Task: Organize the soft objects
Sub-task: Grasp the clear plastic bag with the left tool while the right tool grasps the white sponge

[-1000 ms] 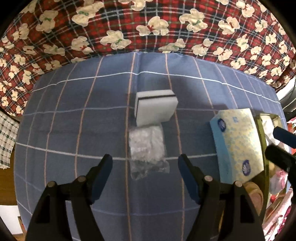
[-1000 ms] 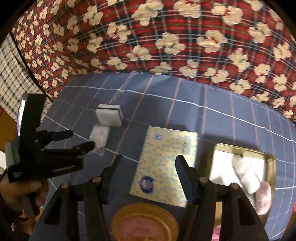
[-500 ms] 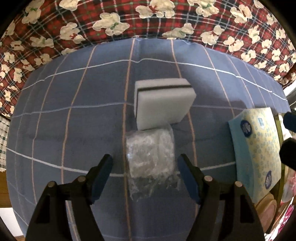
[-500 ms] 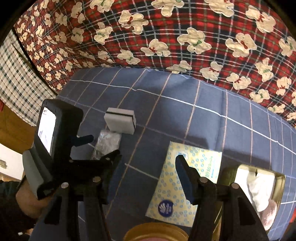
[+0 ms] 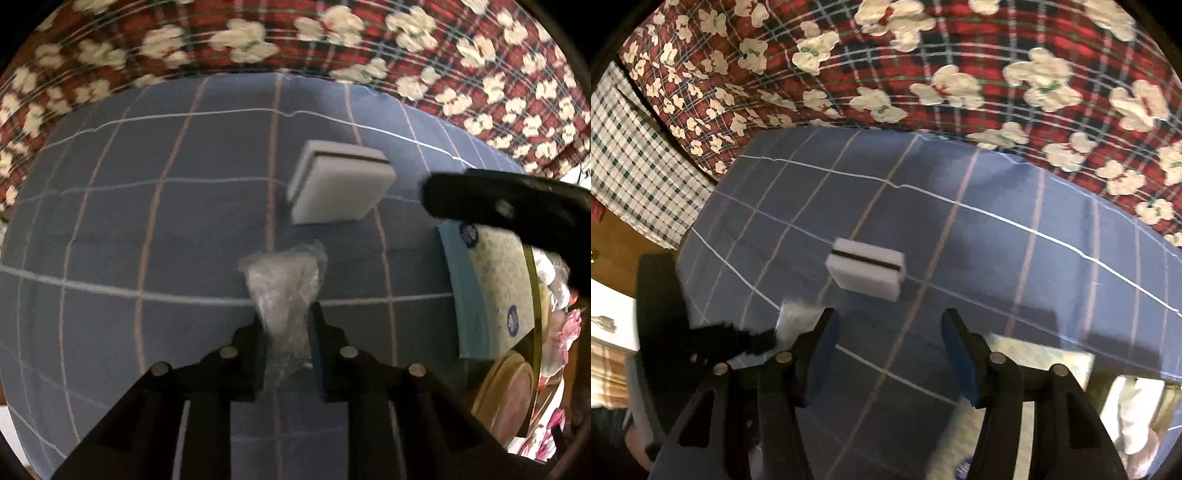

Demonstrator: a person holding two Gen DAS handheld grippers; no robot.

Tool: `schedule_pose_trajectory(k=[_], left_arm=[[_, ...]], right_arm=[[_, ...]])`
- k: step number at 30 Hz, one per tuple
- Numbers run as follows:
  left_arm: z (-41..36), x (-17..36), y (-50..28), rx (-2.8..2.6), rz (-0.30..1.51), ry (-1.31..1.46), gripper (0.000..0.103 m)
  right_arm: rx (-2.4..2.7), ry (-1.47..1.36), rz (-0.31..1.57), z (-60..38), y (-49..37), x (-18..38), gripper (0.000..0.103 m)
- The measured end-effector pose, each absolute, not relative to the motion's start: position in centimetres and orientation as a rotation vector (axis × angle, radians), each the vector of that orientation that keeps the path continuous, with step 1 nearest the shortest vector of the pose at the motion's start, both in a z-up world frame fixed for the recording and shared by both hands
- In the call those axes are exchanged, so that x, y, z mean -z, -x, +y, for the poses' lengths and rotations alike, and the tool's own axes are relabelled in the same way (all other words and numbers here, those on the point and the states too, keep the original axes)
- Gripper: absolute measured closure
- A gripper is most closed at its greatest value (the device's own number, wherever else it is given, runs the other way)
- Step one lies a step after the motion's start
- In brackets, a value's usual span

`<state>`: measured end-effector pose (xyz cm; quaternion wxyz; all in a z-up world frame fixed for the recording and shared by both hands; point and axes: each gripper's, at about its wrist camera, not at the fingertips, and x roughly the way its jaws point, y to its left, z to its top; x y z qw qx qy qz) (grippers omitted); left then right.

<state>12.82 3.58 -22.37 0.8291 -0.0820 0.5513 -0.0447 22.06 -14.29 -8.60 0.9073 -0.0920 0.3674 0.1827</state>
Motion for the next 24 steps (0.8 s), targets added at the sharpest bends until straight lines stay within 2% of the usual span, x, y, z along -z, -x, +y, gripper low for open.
schedule_pose_trajectory(k=[1,3,4,14,16,17,24], left_arm=[[3.9,22.4,-12.4,0.084,1.166,0.184,0.085],[4.9,21.9,-12.2,0.064,1.159,0.208,0.085],[5.4,21.7,-11.9,0.053,1.156,0.220,0.085],[7.7,20.9,-10.3,-0.003,1.149,0.277,0.085],[7.8,20.9,-10.2,-0.005,1.149,0.279,0.085],[7.8,20.9,-10.2,-0.005,1.148,0.281,0.085],[7.8,20.3,-9.9,-0.003,1.136,0.286,0.085]], right_arm=[[-0.386,0.182,0.766,-13.8,-22.5,8.6,0.043],[-0.396,0.177,0.777,-12.9,-23.3,8.7,0.029],[-0.392,0.177,0.778,-12.3,-23.7,8.8,0.027],[-0.304,0.227,0.799,-8.7,-26.8,9.9,0.027],[-0.300,0.210,0.830,-8.8,-27.5,10.7,0.038],[-0.305,0.199,0.841,-8.9,-27.7,10.9,0.048],[-0.357,0.227,0.813,-9.0,-26.7,10.6,0.051]])
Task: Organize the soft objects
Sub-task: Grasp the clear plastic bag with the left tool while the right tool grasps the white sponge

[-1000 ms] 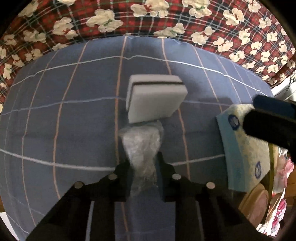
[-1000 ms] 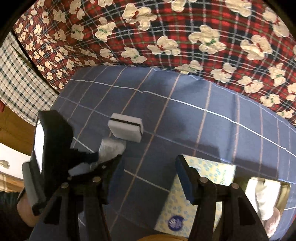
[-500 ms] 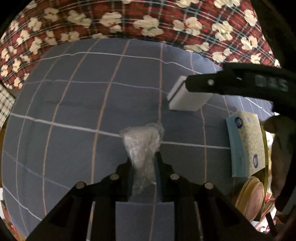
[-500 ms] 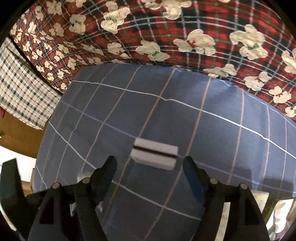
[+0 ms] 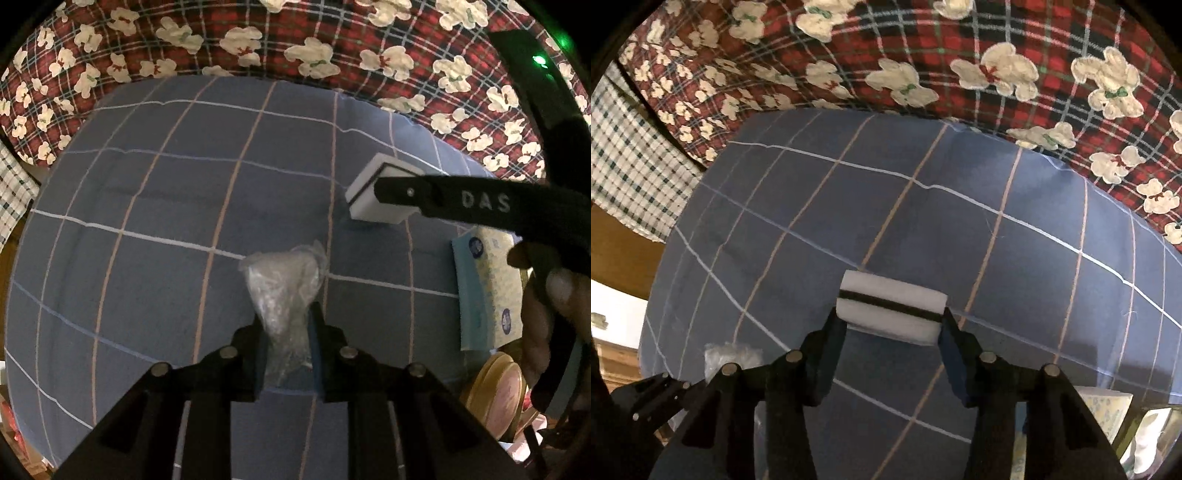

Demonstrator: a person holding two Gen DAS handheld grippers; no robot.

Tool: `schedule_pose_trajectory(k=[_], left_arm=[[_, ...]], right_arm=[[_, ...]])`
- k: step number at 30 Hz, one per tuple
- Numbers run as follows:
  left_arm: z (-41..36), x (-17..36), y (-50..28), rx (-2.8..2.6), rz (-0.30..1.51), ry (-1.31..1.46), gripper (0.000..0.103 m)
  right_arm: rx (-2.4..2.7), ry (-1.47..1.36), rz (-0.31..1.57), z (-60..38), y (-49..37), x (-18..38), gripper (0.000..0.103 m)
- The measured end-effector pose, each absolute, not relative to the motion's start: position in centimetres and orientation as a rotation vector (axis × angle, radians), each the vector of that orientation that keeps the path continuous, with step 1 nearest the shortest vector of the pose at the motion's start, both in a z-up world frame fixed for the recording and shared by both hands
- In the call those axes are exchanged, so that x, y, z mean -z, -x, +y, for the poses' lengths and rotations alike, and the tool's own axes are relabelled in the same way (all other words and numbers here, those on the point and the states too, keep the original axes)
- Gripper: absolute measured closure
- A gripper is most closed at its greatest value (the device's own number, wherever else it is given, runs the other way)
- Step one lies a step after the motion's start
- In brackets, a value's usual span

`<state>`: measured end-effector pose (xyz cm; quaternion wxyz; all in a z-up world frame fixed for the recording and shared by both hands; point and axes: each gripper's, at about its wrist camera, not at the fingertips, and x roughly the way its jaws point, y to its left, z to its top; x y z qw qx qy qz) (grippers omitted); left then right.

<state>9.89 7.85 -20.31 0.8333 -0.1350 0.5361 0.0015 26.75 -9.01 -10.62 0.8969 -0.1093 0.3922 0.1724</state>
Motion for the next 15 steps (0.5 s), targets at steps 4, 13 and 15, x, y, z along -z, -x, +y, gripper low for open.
schedule_pose_trajectory(k=[4,13,15], left_arm=[[7.8,19.9,-9.8,-0.002,1.126,0.286,0.085],[6.9,19.0,-9.6,-0.002,1.118,0.269,0.085],[6.5,18.6,-9.5,-0.001,1.117,0.260,0.085]], right_arm=[[-0.382,0.239,0.781,-9.1,-25.3,10.0,0.051],[-0.407,0.249,0.752,-10.2,-21.9,9.4,0.051],[-0.407,0.250,0.754,-10.4,-21.5,9.5,0.051]])
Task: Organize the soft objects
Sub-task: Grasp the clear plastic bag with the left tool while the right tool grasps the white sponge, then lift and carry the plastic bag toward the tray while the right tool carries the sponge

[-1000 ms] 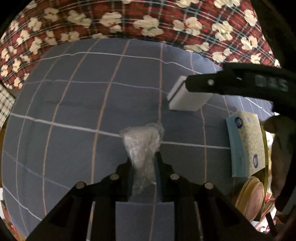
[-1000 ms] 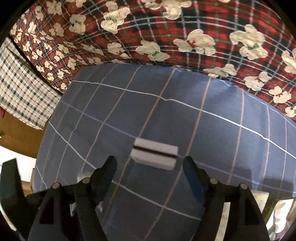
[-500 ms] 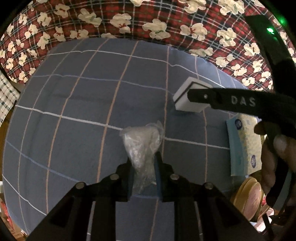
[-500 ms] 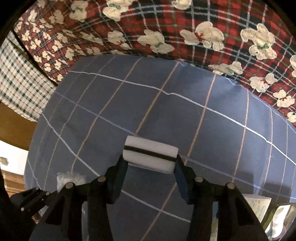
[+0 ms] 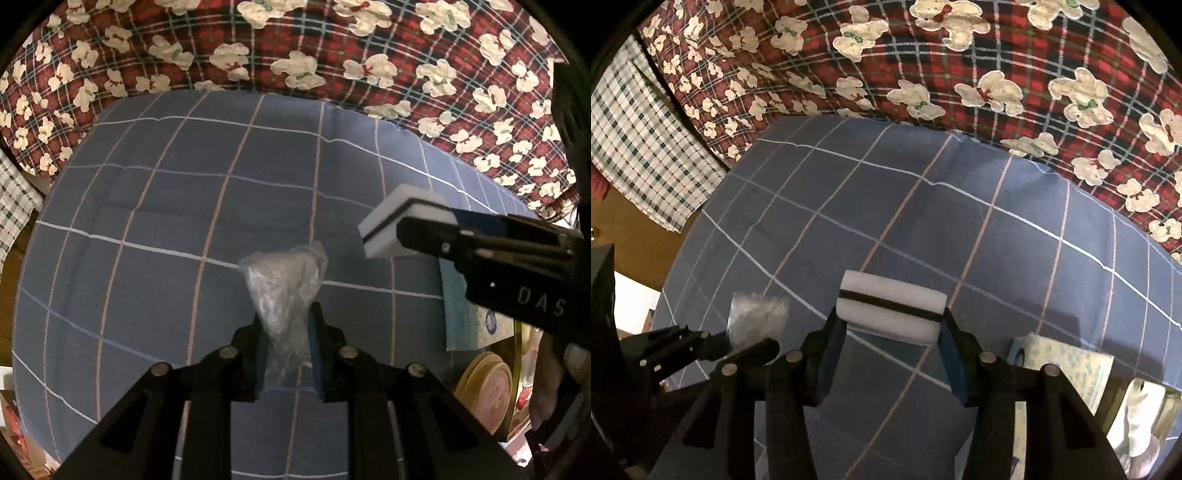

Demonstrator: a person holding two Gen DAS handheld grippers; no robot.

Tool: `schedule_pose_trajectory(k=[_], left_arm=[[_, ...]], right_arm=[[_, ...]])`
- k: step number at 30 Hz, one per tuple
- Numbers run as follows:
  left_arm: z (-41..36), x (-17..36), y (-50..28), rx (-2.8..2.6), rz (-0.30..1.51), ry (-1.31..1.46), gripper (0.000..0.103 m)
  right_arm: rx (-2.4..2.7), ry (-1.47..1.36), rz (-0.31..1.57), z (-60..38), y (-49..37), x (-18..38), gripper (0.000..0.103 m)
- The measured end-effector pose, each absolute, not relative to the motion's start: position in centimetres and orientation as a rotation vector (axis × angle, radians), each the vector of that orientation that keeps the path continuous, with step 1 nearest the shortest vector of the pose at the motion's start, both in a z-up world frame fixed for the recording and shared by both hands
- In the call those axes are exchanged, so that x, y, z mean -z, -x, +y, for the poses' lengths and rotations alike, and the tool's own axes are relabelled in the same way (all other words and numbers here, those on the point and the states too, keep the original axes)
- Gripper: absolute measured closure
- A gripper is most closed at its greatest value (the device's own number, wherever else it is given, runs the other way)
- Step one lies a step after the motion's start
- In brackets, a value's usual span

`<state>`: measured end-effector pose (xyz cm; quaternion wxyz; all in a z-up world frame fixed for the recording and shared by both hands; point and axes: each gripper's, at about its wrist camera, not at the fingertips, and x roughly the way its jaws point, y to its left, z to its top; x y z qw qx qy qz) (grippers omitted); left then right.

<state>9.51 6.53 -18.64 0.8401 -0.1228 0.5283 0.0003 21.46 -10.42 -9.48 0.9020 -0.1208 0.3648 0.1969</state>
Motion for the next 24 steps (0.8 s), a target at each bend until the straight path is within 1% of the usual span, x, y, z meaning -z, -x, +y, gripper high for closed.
schedule_pose_trajectory(k=[24], left_arm=[[4.5,16.8,-6.8,-0.001,1.082,0.214,0.085]], right_arm=[[-0.422,0.237,0.705,-12.4,-17.1,9.1,0.051]])
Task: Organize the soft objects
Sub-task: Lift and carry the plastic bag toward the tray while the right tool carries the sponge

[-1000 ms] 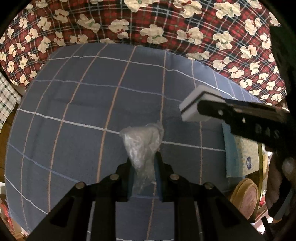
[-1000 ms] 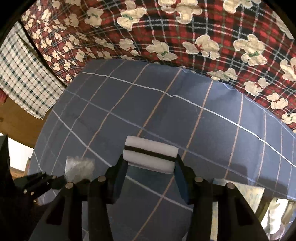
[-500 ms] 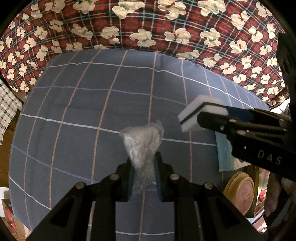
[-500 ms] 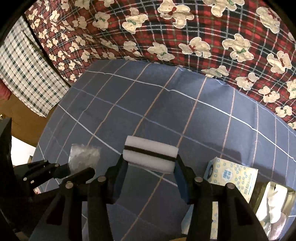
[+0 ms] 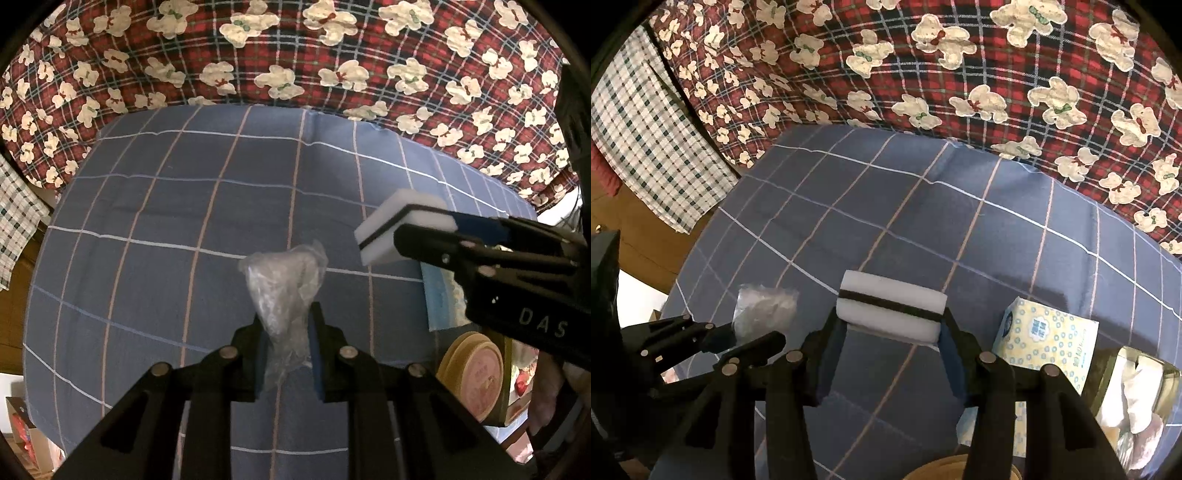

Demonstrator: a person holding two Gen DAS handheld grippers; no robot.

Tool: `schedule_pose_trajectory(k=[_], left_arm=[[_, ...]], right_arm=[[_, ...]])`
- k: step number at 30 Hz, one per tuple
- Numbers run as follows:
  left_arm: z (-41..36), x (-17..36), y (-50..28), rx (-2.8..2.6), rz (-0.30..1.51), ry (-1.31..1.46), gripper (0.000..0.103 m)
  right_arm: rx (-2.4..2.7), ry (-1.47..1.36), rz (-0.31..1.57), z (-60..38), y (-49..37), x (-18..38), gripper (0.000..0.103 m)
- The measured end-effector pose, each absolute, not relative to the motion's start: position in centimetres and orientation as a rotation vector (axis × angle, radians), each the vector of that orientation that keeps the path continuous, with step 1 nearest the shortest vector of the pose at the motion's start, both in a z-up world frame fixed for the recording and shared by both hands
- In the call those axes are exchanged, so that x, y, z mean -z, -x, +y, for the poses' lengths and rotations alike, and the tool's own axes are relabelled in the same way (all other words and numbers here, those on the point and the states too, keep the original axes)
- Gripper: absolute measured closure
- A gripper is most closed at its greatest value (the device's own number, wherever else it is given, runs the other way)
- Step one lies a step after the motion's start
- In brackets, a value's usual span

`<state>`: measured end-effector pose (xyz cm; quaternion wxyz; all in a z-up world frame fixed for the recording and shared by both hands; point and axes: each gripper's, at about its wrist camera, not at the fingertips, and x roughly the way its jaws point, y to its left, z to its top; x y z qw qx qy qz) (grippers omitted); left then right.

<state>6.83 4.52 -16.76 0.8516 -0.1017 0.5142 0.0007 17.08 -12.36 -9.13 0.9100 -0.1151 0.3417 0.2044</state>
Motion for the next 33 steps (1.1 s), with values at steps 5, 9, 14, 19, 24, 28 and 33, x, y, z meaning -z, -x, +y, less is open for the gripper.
schedule_pose_trajectory(k=[5,9,14,19,24,28,33], left_arm=[[4.0,16.6,-6.4,0.000,1.081,0.205,0.085],[3.7,16.4,-6.0,0.002,1.081,0.200,0.085],[3.5,16.4,-5.7,0.002,1.079,0.196,0.085],[3.1,16.0,-5.6,0.001,1.074,0.189,0.085],[2.7,15.7,-5.8,0.004,1.072,0.178,0.085],[2.3,15.6,-6.0,0.012,1.074,0.165,0.085],[1.6,15.5,-6.1,0.021,1.077,0.150,0.085]], right_arm=[[-0.421,0.233,0.697,-12.7,-16.3,9.1,0.051],[-0.419,0.225,0.693,-13.1,-15.9,9.1,0.051],[-0.422,0.219,0.692,-13.4,-15.5,9.2,0.051],[-0.423,0.216,0.681,-13.7,-15.1,9.0,0.051],[-0.422,0.211,0.672,-14.1,-14.9,8.7,0.051],[-0.417,0.200,0.665,-14.7,-14.8,8.5,0.051],[-0.411,0.187,0.661,-15.5,-14.7,8.4,0.051]])
